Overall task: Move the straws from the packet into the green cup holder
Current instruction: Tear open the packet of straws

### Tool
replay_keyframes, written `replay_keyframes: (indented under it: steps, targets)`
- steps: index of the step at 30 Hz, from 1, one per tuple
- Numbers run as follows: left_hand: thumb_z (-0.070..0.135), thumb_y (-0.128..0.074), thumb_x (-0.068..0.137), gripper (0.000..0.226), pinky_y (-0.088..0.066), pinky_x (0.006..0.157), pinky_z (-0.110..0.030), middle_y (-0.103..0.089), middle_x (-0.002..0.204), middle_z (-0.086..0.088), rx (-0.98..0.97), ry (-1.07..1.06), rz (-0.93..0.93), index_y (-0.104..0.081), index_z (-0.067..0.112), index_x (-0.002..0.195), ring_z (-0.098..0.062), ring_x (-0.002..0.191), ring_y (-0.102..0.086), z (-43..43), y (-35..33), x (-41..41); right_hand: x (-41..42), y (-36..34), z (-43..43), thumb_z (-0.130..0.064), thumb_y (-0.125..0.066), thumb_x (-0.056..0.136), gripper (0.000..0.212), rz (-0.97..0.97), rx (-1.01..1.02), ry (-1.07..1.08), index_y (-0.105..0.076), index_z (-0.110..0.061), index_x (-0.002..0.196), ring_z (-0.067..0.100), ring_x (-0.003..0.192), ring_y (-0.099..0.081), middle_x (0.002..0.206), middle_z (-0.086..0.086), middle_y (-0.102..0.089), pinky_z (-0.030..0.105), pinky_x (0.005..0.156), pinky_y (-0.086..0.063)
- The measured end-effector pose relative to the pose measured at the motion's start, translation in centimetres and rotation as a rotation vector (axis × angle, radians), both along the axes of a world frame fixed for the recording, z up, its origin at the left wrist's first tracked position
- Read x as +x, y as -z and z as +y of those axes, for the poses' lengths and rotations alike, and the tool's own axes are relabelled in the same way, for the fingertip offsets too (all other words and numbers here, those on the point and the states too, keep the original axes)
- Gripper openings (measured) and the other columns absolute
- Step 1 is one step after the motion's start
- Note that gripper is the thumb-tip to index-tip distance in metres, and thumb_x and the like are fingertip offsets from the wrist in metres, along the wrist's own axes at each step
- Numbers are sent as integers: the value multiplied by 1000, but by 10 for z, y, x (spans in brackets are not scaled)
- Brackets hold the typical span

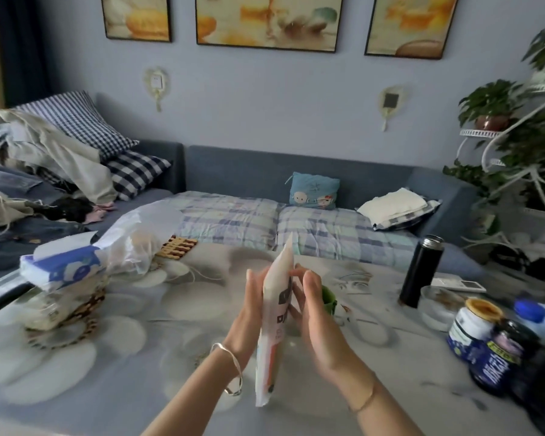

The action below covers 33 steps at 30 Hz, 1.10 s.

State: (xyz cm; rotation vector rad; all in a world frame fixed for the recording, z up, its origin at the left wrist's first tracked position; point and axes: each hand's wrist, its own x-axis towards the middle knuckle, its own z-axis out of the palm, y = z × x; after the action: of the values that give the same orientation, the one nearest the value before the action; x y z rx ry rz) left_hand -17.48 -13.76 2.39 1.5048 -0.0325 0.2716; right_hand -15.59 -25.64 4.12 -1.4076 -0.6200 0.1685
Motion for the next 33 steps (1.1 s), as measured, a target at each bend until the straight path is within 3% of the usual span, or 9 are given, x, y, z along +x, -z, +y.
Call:
replay_keyframes:
  steps: [3,6,8,11,16,22,26,29,33]
  targets:
    - [73,-11,86,66,-40,105,-28,-58,128,0,137,-37,-73,-50,41,128,-9,123,-51,-8,-7,-18,-19,-14,-12,-55,-34,90,42,27,-36,-13,-57,-20,99,10,110,-60,113,2,-67,35,102,-44]
    - [60,-17,95,53,-45,80,-18,-57,102,-1,189,-74,-138,-49,24,117,-10,93,-58,-9,-21,-32,-30,-24,-22,-55,-35,90,45,33,-93,-57,-61,-28,115,6,109,-62,112,-9,-69,37,102,-45]
    - [51,-25,98,49,-43,71,-23,-49,87,-7,167,-45,-147,-47,8,107,-19,79,-50,-8,-32,-40,-36,-28,-26,-51,-37,89,43,35,-114,-87,-62,-28,114,8,105,-65,107,-9,-72,35,96,-48]
    - [39,-41,97,44,-40,68,-28,-46,85,-9,159,-7,-115,-44,-4,98,-22,77,-43,-5,-39,-46,-40,-27,-28,-48,-46,88,41,36,-144,-107,-63,-23,115,17,105,-65,108,-2,-71,38,91,-50]
    - [42,-62,86,46,-35,71,-38,-39,83,-8,135,27,-66,-43,0,87,-25,78,-37,0,-36,-49,-45,-22,-27,-47,-55,83,47,47,-144,-122,-60,-22,123,21,113,-63,118,3,-69,42,100,-48]
    - [46,-58,83,55,-39,66,-35,-43,83,-10,143,32,-72,-41,-6,90,-25,75,-40,4,-30,-51,-46,-18,-25,-41,-54,87,44,88,-138,-155,-59,-20,125,20,115,-61,122,1,-67,43,104,-45]
    - [43,-52,85,44,-42,62,-28,-43,70,-10,196,33,-130,-44,0,88,-18,65,-46,6,-27,-53,-45,-17,-22,-39,-52,86,40,108,-125,-147,-61,-22,121,20,115,-61,121,1,-68,41,102,-46]
    - [41,-50,93,41,-41,64,-34,-47,70,-10,260,18,-163,-47,1,86,-19,65,-46,8,-24,-52,-43,-16,-19,-31,-48,94,27,118,-118,-117,-63,-21,114,19,115,-62,119,3,-68,40,103,-46]
    - [57,-50,81,48,-42,66,-36,-50,72,-9,328,-70,-168,-49,10,78,-21,68,-48,11,-20,-50,-43,-16,-16,-29,-42,98,31,96,-170,-117,-60,-24,123,16,111,-63,117,2,-69,33,95,-51]
